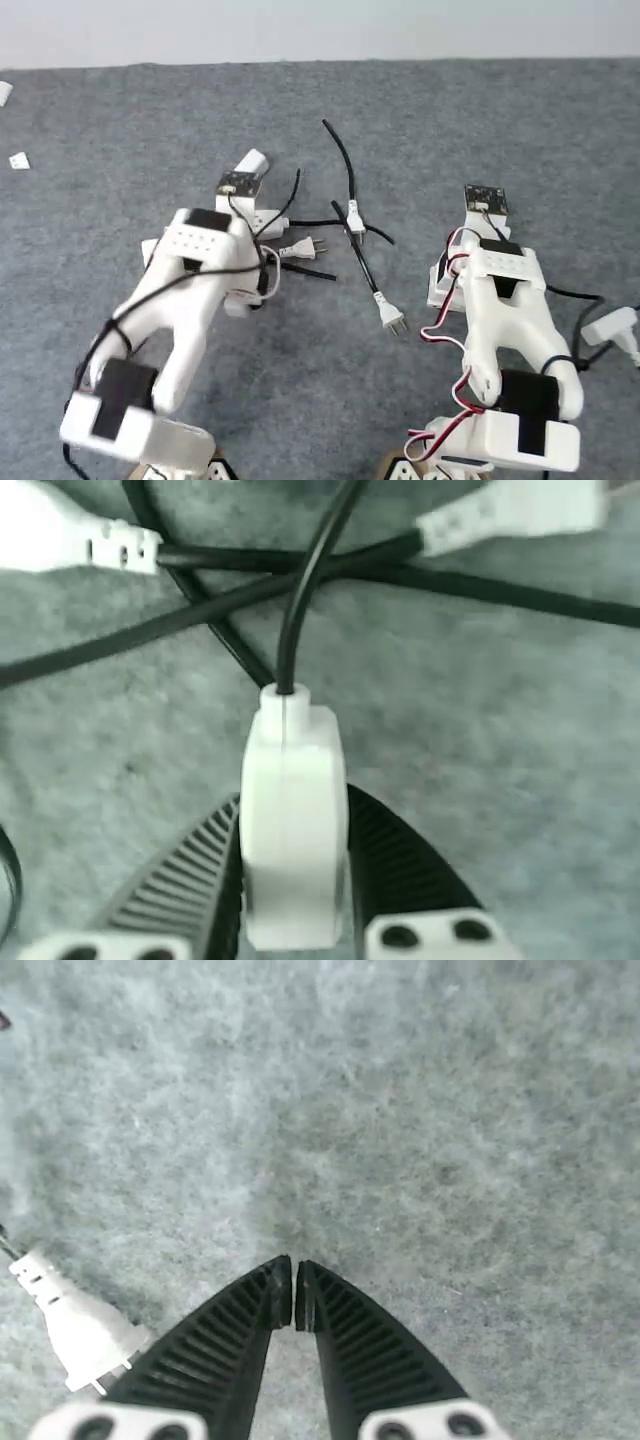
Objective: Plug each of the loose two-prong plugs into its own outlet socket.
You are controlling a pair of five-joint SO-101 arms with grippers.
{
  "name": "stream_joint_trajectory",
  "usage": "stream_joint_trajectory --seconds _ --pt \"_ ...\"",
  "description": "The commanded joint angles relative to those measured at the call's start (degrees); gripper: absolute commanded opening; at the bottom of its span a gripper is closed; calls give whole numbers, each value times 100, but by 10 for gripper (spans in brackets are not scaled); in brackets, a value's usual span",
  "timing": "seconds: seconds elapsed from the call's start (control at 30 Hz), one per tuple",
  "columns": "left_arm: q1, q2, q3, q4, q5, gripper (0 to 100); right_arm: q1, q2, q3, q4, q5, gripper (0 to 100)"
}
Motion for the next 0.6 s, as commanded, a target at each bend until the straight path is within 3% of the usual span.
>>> stream_joint_trajectory --seconds 0.0,0.17,0.4,0.57 --pt "765 -1204 462 123 352 12 -48 -22 -343 -75 70 9" --pt "1424 -2084 1165 -202 343 12 -48 -22 -343 -75 70 9" --pt "1468 -1881 2299 -1521 325 24 -40 -22 -343 -75 70 9" --pt "1451 -1301 2220 -1662 202 217 -40 -22 -343 -75 70 9"
